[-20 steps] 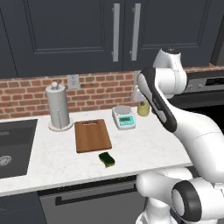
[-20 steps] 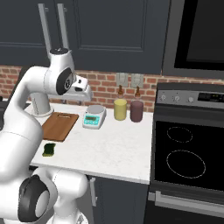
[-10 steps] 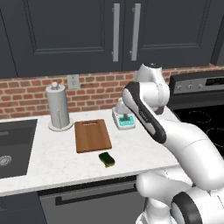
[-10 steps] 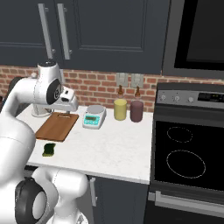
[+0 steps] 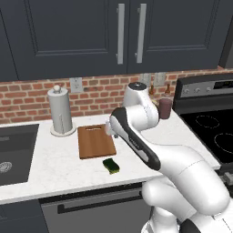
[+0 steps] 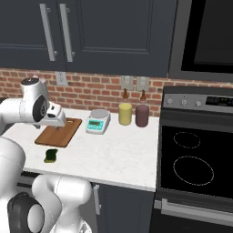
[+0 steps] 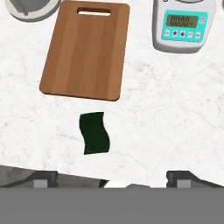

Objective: Pick up the sponge from the counter and clean the cutting board by briefly scrubbing or pressing down on the cutting board. Once finished, release the sponge.

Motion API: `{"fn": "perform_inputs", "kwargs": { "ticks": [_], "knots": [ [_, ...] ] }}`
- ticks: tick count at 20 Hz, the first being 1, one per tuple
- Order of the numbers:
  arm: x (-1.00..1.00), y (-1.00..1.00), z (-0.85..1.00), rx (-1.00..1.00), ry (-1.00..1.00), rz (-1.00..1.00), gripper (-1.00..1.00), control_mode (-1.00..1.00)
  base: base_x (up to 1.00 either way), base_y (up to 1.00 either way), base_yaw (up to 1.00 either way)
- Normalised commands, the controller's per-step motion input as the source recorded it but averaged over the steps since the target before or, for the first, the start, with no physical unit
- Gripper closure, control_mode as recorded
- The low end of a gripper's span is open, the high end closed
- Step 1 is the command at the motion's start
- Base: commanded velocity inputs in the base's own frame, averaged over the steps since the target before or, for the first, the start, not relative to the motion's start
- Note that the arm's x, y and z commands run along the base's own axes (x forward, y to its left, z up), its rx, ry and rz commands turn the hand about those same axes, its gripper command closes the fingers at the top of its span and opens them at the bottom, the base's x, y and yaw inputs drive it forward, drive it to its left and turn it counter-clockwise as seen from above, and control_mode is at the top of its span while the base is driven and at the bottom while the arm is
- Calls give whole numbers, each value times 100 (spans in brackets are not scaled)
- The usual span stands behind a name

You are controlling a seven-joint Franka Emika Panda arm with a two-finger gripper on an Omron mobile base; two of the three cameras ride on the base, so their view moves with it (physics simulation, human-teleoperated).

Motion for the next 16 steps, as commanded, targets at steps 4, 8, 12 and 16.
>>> {"fn": "perform_inputs", "kwargs": {
  "ticks": [4,8,12,16],
  "knots": [
    [0,6,-41,0,0,0,-100,-100,0,0,0],
    [0,2,-41,0,0,0,-100,-100,0,0,0],
    [-1,1,-41,1,0,0,-100,-100,0,0,0],
    [0,9,-42,1,0,0,-100,-100,0,0,0]
  ]
}}
